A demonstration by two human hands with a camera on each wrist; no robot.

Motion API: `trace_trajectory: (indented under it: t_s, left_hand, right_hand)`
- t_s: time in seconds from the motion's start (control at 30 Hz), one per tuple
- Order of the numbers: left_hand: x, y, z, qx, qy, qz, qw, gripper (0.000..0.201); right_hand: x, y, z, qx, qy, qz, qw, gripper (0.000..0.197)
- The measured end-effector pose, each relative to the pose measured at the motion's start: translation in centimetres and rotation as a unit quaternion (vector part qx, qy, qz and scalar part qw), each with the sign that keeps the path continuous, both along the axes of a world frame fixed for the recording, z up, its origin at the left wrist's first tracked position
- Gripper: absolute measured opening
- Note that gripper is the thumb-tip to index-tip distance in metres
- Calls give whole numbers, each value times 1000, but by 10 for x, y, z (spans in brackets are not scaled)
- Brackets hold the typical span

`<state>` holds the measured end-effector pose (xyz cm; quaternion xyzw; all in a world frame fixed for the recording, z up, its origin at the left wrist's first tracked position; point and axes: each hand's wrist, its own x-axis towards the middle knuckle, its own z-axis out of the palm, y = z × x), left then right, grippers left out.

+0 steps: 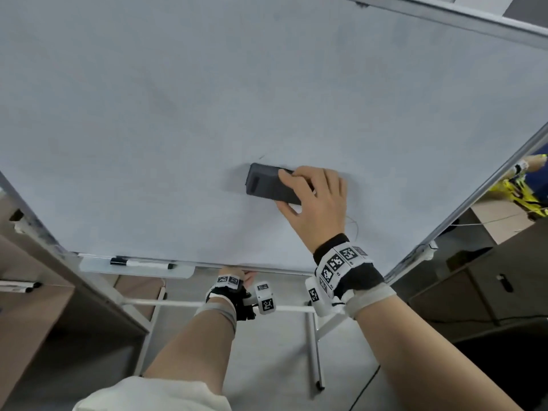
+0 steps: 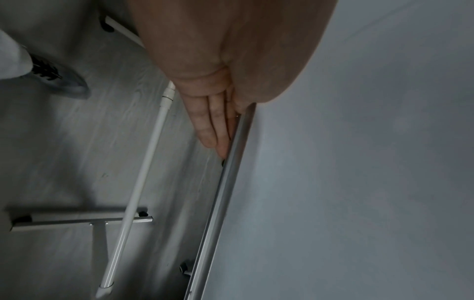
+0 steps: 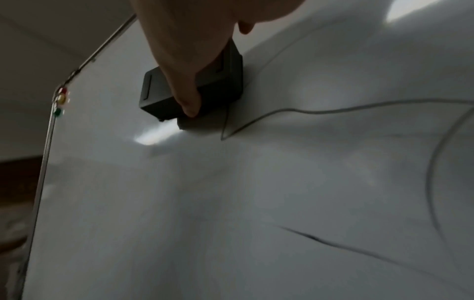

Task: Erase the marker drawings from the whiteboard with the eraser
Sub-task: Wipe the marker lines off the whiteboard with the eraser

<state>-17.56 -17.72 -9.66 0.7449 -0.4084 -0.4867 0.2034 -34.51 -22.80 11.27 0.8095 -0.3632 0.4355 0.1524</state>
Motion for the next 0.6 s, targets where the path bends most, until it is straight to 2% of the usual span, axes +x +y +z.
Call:
trace_trajectory:
  t_s: [0.03, 0.1, 0.17, 0.2, 0.23, 0.33, 0.37, 0.5, 0.6]
  left_hand:
    - [-4, 0, 5, -6, 34, 56, 998, 44]
    - [-9, 2, 9, 16, 69, 67, 995, 42]
    - [-9, 4, 22, 12, -30, -1, 999, 43]
    - [-6, 7, 21, 28, -29, -20, 999, 44]
    - [-6, 12, 35, 69, -69, -56, 994, 45]
    - [-8, 16, 37, 60, -231, -179, 954, 39]
    - [-10, 17, 36, 55, -260, -208, 941, 40]
    - [-12, 21, 43, 22, -289, -233, 928, 48]
    - [-16, 22, 47, 27, -312, -261, 913, 43]
  right_hand:
    - [1, 1, -5, 8, 27, 11, 1000, 50]
    - [5, 2, -6, 16, 40, 17, 999, 51]
    - [8, 3, 3, 12, 13, 10, 1000, 46]
    - [8, 3, 10, 2, -6, 3, 1000, 44]
    - [9, 3, 16, -9, -23, -4, 1000, 42]
    - [10, 4, 24, -25, -37, -14, 999, 40]
    - [10, 6, 23, -27, -33, -12, 999, 40]
    - [2, 3, 35, -65, -57, -23, 996, 40]
    - [0, -2, 37, -59, -79, -27, 995, 41]
